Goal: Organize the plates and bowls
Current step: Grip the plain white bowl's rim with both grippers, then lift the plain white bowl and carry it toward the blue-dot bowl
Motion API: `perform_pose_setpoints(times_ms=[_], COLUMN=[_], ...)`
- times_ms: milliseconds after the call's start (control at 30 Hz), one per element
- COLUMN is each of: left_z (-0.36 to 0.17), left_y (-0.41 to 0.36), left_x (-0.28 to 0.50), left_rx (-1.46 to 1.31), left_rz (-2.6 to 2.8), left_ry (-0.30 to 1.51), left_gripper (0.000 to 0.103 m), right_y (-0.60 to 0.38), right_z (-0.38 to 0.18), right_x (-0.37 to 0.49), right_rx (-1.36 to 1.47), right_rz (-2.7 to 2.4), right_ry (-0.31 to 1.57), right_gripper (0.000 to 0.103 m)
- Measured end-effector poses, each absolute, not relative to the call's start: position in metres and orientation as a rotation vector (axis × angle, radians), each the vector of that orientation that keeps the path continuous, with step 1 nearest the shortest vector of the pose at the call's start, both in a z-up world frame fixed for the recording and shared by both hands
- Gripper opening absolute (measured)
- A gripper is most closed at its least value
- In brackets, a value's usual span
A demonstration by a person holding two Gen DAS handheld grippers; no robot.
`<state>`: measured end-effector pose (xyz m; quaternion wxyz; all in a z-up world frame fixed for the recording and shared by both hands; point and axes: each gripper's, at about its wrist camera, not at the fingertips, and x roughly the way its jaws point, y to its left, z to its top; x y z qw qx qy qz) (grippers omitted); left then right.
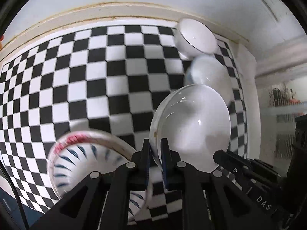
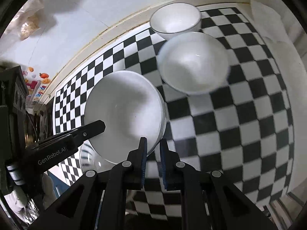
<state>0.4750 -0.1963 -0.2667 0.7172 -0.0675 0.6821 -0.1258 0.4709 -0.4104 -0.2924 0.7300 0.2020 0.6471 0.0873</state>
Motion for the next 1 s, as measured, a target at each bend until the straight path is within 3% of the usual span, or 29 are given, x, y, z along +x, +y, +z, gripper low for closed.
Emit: perform_pose_setpoints(times_ms=[533, 1000], left_z=[-0.325, -0.343], left_y=[-0.251, -0.264], left_x=[0.427, 0.414], left_rx=[-0.085, -0.029], left_rz=[-0.324, -0.323], left_ry=[1.646, 1.680], left_gripper=[0.010, 0.011], right_y=[-0.464, -0.470], right_z=[-0.334, -0.353], right_x=[0.411, 0.401], right_rx=[0.446, 0.448], right_rz=[0.109, 0.092], right_ry=[1.516, 1.559], right_gripper=[0.012, 0.010])
